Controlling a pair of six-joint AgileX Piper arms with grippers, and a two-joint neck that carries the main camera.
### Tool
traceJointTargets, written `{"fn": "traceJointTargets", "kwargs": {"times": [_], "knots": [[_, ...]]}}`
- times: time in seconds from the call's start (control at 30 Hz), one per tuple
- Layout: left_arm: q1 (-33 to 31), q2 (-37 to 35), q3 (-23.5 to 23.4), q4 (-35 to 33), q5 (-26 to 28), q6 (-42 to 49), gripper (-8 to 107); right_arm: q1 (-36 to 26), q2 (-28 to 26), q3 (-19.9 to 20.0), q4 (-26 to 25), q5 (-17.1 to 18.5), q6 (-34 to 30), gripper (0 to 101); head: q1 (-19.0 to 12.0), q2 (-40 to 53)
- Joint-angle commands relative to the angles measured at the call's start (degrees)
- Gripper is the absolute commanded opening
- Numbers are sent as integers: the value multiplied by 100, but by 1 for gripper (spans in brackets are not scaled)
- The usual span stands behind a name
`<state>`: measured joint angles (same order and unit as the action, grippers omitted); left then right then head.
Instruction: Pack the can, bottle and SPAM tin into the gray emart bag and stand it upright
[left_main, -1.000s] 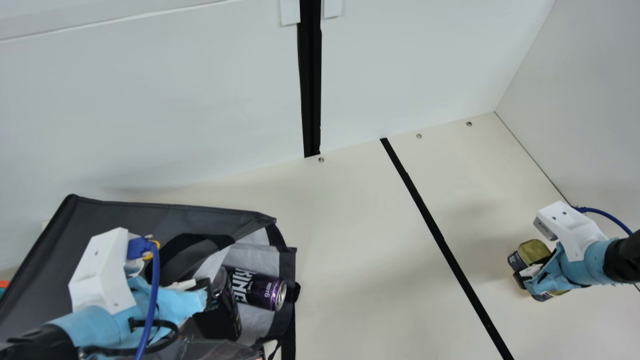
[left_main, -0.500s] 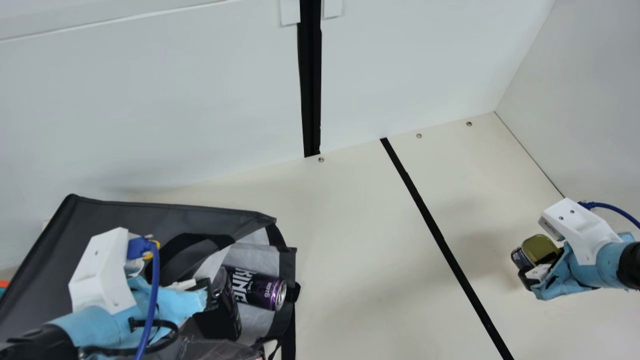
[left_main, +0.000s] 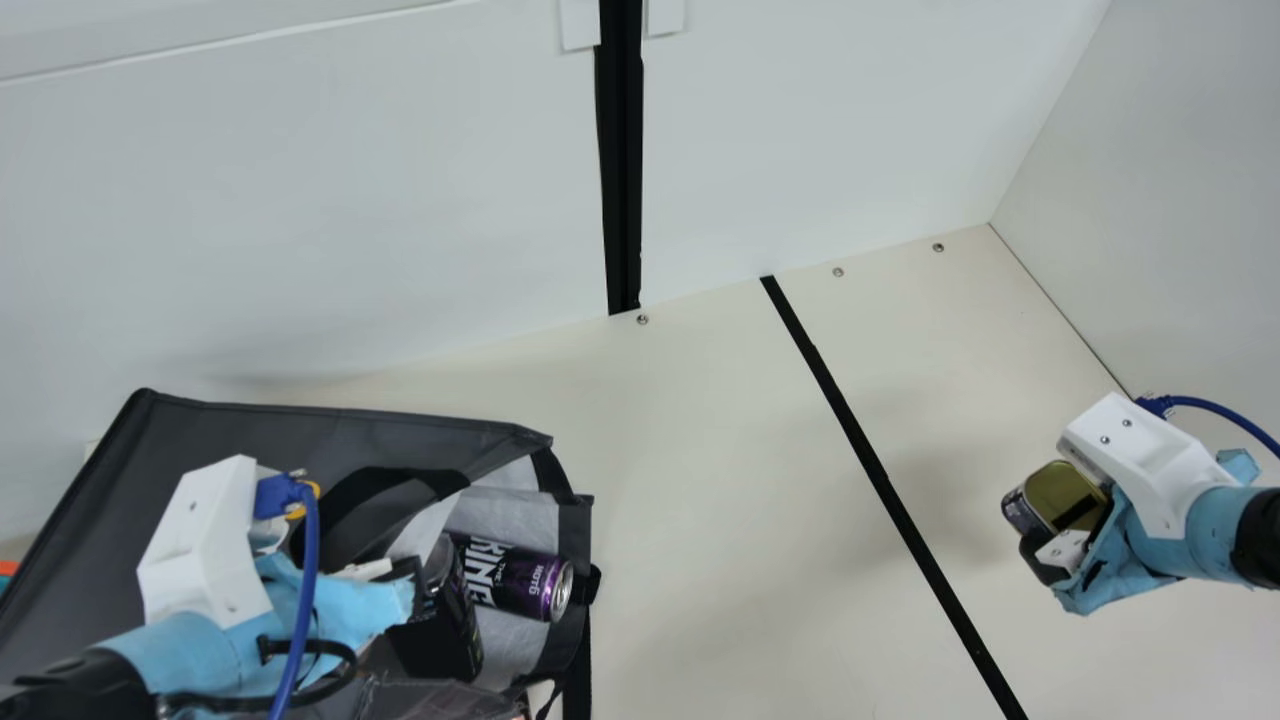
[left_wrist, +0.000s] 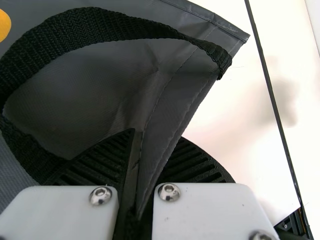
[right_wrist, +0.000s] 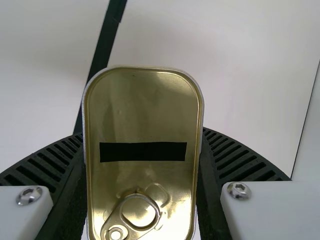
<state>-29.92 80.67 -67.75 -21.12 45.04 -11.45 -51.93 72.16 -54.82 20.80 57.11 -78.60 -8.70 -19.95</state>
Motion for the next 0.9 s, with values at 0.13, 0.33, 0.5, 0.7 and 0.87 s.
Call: {"fn": "traceJointTargets", "kwargs": {"times": [0.13,0.33,0.5,0.7,0.87], "knots": [[0,0,0,0,0,0,-8,266,-258,77,-27,83,28,0,-130,-5],[0,0,0,0,0,0,-8,610,-508,149,-96,140,77,0,-130,-5],[0,0,0,0,0,0,-8,957,-698,193,-165,214,134,0,-130,-5],[0,0,0,0,0,0,-8,1356,-864,209,-239,298,254,0,-130,-5],[0,0,0,0,0,0,-8,1682,-985,234,-283,387,349,0,-130,-5]]}}
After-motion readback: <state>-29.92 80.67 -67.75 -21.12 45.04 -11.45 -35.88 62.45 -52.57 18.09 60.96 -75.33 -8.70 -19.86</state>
